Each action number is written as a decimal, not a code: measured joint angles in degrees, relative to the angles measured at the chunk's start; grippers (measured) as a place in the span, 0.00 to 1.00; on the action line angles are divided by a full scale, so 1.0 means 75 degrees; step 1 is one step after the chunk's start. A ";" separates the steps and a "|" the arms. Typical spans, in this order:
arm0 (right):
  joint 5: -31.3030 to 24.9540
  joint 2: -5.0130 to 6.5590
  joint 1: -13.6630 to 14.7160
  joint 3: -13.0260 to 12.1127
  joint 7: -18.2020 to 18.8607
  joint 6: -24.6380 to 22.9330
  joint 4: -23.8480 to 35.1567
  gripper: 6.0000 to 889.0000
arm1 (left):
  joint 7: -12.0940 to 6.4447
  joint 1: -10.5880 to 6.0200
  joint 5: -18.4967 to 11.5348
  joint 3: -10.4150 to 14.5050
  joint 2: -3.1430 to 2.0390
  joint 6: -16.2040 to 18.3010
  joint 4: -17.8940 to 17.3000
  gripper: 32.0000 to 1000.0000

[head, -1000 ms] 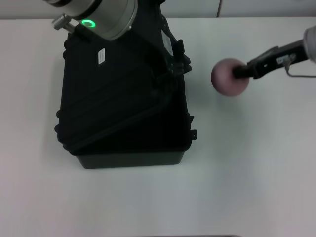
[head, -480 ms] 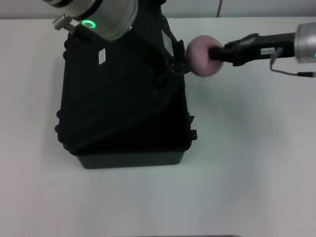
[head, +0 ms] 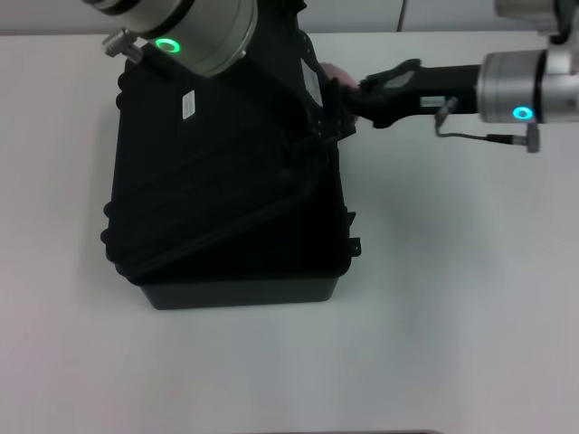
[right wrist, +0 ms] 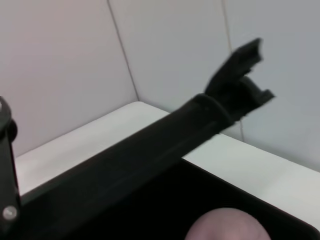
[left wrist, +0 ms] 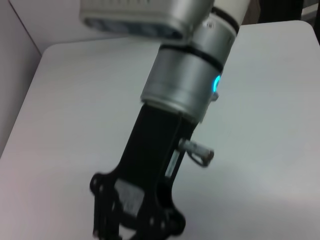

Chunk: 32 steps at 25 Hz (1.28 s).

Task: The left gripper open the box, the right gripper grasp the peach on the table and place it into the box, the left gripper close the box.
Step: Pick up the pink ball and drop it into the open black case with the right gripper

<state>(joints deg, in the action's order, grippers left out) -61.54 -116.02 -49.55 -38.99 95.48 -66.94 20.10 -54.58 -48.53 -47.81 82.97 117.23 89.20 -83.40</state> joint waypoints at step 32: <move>-0.0021 -0.0280 -0.0908 -0.0537 0.0624 0.0884 -0.0746 0.21 | 0.0000 -0.0117 -0.0032 0.0000 -0.0010 -0.0001 -0.0001 0.07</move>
<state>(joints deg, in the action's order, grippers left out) -61.70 -118.13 -56.36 -43.02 100.16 -60.31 14.51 -54.58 -49.41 -48.05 82.97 117.16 89.19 -83.41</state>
